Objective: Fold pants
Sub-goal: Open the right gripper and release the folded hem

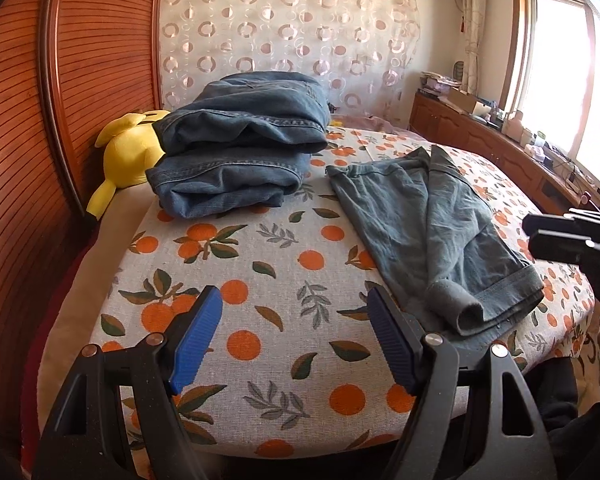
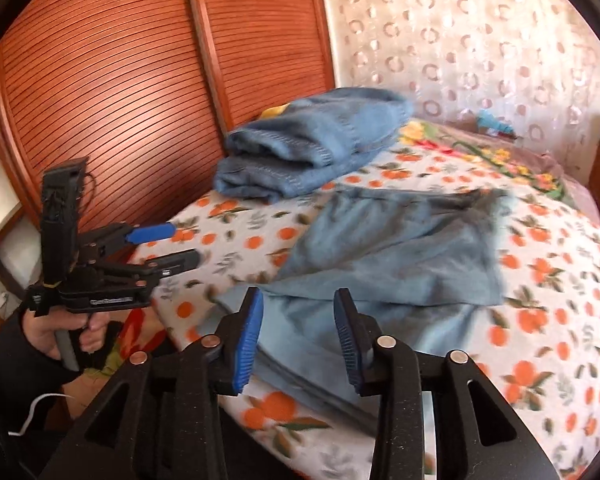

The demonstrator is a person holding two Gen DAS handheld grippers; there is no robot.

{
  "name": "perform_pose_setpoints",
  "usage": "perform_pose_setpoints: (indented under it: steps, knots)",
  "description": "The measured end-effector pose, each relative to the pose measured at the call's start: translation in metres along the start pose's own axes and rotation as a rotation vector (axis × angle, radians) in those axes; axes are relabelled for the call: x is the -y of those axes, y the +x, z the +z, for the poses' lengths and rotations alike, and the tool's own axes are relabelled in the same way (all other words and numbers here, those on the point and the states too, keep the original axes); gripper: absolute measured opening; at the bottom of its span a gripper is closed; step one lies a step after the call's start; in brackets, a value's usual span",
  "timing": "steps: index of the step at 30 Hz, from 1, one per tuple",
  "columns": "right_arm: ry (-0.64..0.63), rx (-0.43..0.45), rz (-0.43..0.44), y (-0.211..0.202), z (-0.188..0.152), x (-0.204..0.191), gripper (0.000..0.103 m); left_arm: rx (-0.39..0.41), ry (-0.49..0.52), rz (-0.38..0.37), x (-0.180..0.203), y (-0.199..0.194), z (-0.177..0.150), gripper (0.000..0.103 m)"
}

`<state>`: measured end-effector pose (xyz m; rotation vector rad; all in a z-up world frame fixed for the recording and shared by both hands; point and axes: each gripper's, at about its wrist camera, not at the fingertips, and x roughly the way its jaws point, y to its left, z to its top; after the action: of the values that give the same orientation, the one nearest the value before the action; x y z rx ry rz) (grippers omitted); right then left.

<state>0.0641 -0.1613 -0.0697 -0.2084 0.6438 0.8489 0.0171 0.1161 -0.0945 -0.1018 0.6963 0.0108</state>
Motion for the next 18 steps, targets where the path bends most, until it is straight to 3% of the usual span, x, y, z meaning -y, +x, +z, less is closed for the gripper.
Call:
perform_pose_setpoints:
  steps: [8, 18]
  knots:
    - [0.073, -0.006, -0.157, -0.005, -0.007, 0.056, 0.042, 0.005, 0.039, -0.016, 0.014, 0.014, 0.018, 0.076]
    - [0.140, -0.051, -0.220, 0.026, 0.004, 0.099, 0.045, -0.026, 0.082, -0.052, 0.028, 0.047, 0.042, 0.076]
